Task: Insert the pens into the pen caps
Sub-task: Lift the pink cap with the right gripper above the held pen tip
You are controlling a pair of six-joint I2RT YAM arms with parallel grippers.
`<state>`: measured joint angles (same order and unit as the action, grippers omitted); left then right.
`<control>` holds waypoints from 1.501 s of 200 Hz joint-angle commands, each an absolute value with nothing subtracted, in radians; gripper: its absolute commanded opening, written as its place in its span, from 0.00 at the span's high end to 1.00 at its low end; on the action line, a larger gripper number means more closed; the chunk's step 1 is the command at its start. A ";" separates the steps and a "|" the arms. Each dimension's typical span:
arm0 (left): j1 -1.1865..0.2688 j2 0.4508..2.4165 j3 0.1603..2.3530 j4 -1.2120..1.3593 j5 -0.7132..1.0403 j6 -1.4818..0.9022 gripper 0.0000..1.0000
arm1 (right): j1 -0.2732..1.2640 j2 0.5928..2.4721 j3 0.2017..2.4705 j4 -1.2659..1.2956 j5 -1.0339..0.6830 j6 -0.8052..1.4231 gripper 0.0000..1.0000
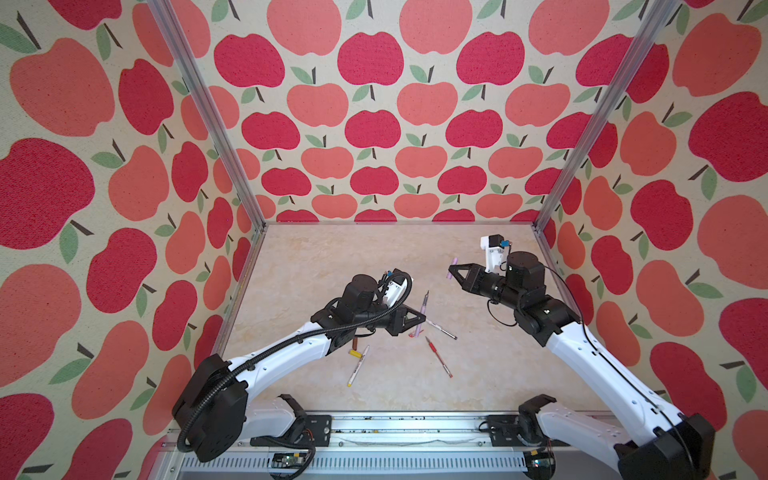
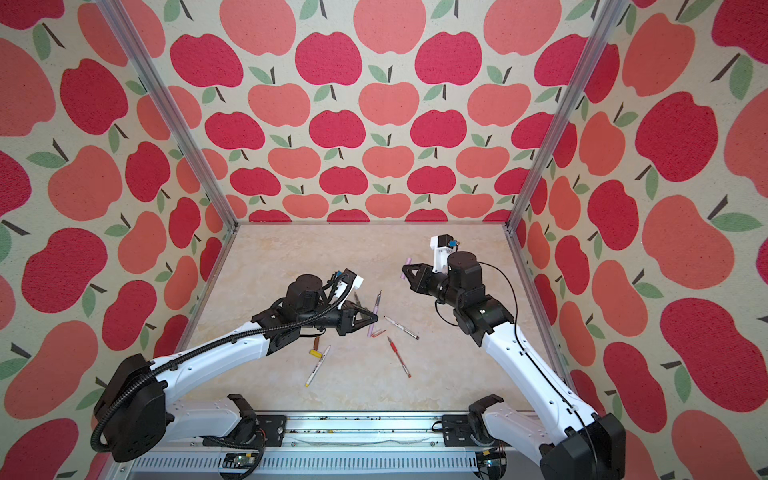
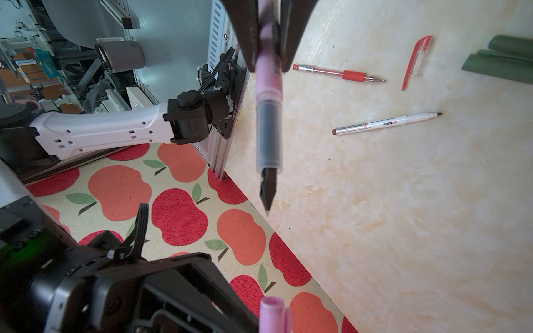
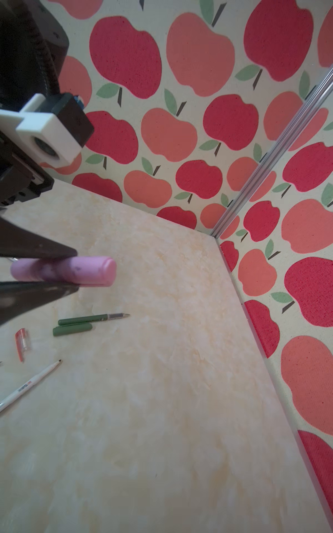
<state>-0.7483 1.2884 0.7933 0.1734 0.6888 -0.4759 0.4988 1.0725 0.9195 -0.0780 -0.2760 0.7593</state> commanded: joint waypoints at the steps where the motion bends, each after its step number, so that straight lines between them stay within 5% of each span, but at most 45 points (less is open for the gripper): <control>1: -0.755 1.297 0.818 0.250 0.694 -0.516 1.00 | 0.509 1.105 0.911 0.080 -0.343 0.836 0.91; 300: -0.754 1.301 0.832 0.229 0.651 -0.496 1.00 | 0.592 1.097 0.889 0.014 -0.415 0.766 0.94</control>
